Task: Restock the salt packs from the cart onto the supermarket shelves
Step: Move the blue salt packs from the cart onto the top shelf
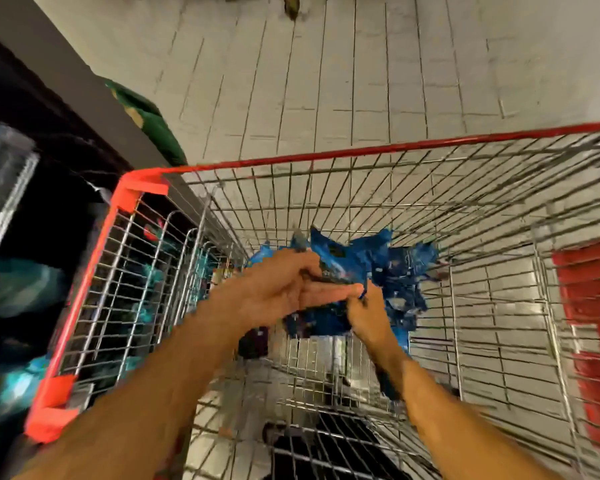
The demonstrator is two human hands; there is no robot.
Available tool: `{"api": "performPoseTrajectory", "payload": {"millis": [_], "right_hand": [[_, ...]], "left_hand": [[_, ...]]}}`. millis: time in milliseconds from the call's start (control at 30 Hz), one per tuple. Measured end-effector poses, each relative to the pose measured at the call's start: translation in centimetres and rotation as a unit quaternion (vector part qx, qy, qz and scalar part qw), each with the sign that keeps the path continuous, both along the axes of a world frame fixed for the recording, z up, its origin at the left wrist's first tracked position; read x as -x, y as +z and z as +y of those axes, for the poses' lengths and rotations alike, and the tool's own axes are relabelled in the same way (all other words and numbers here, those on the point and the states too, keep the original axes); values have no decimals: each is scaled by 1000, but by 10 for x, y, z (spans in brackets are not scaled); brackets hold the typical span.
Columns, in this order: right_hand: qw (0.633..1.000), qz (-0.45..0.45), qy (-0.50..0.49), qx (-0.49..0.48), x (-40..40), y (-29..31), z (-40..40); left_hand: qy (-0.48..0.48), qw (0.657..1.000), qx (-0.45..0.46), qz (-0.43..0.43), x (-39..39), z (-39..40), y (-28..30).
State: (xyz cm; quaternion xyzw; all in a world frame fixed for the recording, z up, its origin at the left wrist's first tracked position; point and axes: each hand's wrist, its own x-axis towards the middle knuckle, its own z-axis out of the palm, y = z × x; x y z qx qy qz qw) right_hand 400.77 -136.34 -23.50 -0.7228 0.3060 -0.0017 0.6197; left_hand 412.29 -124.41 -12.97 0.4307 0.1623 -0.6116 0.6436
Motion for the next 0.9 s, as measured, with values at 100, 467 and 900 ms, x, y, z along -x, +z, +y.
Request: {"api": "performPoseTrajectory", "payload": {"millis": [100,467,900], "right_hand": [[999,-29,-34,-9,-20,61,-1],[936,-138,-20,-324,-12,231,61],[906,-213,37,-365,-16,321,150]], "left_hand": [[42,998,45,-5,-8,0,69],[245,957,158,-13,5,10,230],[301,771,-96,-553,37,137,307]]}}
